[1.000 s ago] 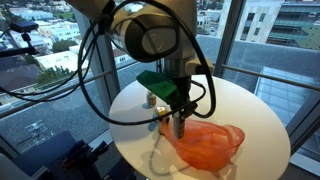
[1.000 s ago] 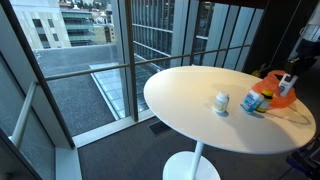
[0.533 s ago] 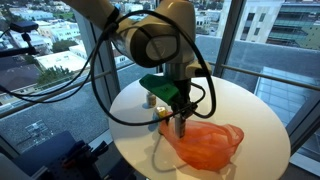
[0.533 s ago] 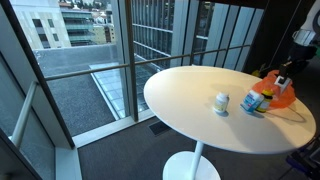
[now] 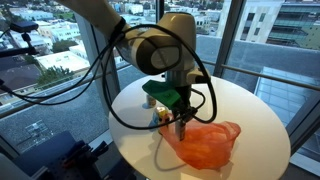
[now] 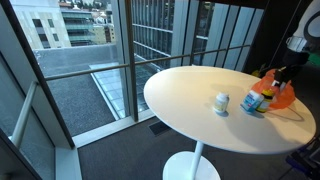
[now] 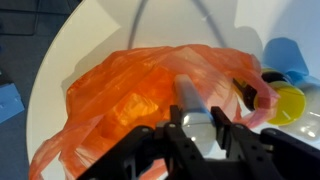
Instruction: Pick up the longest white container from the table and put it in the orange plastic bag
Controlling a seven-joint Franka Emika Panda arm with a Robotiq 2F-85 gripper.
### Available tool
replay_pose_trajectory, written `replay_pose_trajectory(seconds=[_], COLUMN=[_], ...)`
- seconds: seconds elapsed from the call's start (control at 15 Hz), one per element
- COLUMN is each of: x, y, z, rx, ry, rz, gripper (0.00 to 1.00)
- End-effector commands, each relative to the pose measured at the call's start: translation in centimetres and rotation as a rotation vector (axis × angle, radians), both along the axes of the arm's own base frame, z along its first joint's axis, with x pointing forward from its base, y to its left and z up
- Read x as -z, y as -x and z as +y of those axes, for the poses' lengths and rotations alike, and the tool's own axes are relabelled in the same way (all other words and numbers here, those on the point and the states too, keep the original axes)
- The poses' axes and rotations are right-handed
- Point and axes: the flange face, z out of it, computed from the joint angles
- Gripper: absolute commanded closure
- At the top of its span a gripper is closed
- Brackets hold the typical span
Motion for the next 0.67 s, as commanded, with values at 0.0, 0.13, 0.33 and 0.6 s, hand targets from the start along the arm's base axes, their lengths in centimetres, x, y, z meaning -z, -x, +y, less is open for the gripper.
replay_pose_trajectory(seconds=[0.0,0.13,0.33,0.6], x=[0.0,-0.2,-0.7,-1.8], y=[-0.7,-0.5,-0.3,-0.1], z=[-0.4,-0.3,-0.2,0.1], rx=[-0.007,-0.011,-0.015,-0.03], ry=[-0.008,-0.008,-0.004,-0.001], rz=[-0.008,-0.01,-0.016,-0.033], gripper=[0.85,0.43,0.25,0.0])
